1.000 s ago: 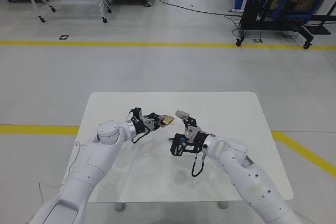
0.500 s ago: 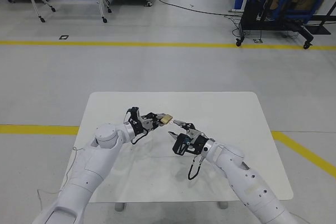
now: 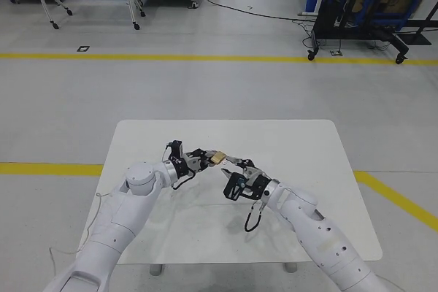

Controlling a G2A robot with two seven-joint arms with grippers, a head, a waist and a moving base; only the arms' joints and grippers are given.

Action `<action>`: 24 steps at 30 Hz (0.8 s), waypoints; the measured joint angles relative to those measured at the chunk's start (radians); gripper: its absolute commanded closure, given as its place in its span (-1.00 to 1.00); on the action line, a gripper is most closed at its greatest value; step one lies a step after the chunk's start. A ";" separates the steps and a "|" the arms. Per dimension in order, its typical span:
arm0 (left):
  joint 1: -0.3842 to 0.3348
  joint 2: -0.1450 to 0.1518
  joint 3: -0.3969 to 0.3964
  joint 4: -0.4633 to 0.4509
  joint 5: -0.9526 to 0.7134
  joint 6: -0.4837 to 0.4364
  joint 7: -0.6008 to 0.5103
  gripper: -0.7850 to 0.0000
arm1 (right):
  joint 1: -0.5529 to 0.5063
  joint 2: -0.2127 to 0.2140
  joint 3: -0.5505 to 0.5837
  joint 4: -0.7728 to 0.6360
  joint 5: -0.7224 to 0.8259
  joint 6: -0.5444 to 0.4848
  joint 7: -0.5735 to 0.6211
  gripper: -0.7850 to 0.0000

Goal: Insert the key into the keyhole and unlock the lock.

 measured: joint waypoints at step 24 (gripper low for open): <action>0.001 -0.001 0.009 -0.016 0.069 0.000 0.036 1.00 | 0.020 -0.002 -0.025 -0.019 -0.038 -0.054 0.089 1.00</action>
